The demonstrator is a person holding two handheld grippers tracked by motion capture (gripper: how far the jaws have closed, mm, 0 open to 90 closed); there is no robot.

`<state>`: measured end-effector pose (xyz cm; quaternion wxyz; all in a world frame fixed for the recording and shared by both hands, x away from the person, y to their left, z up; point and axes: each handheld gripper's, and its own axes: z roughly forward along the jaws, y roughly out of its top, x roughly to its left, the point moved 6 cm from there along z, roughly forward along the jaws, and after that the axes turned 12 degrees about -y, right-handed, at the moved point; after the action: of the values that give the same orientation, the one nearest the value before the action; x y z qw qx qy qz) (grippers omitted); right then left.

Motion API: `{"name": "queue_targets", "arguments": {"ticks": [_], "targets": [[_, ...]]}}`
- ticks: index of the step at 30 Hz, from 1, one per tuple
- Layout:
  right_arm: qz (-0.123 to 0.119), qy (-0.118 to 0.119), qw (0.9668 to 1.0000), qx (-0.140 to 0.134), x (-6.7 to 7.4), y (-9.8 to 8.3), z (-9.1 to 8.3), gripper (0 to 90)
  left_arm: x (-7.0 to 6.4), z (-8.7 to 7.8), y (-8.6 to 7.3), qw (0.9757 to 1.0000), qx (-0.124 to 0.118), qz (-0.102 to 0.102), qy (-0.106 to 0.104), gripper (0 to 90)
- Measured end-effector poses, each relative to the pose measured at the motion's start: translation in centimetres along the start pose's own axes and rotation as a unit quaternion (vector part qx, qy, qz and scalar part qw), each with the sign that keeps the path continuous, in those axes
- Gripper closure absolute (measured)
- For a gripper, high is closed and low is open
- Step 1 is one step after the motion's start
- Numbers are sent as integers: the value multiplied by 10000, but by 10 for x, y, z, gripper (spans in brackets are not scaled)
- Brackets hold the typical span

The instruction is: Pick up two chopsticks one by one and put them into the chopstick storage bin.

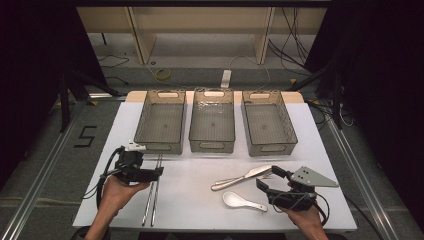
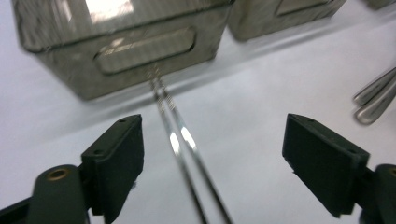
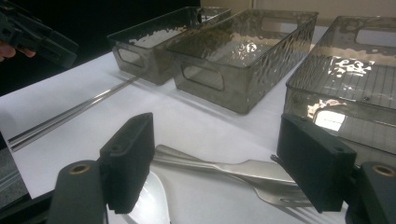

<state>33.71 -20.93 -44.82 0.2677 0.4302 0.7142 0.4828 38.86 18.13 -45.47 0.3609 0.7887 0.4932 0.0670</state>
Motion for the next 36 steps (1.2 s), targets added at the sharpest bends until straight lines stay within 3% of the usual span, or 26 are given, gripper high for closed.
{"name": "queue_targets", "arguments": {"ticks": [2,6,12,21,27,36], "targets": [[-30,24,10000,34,1,-1,0,286,4,-3,-2,9999,111,-72,86,228],[-88,46,9999,85,3,-1,1,286,9,-2,-7,9989,415,11,211,254],[-180,-4,9998,111,4,-2,2,286,7,12,-21,9934,1113,193,197,308],[-228,-10,9996,161,5,-3,3,285,11,25,-36,9840,1765,156,163,400],[-244,-30,9995,210,5,-4,4,285,14,32,-41,9794,1999,205,207,457],[-266,-36,9993,264,5,-5,5,286,14,41,-44,9754,2194,189,140,529]]}}
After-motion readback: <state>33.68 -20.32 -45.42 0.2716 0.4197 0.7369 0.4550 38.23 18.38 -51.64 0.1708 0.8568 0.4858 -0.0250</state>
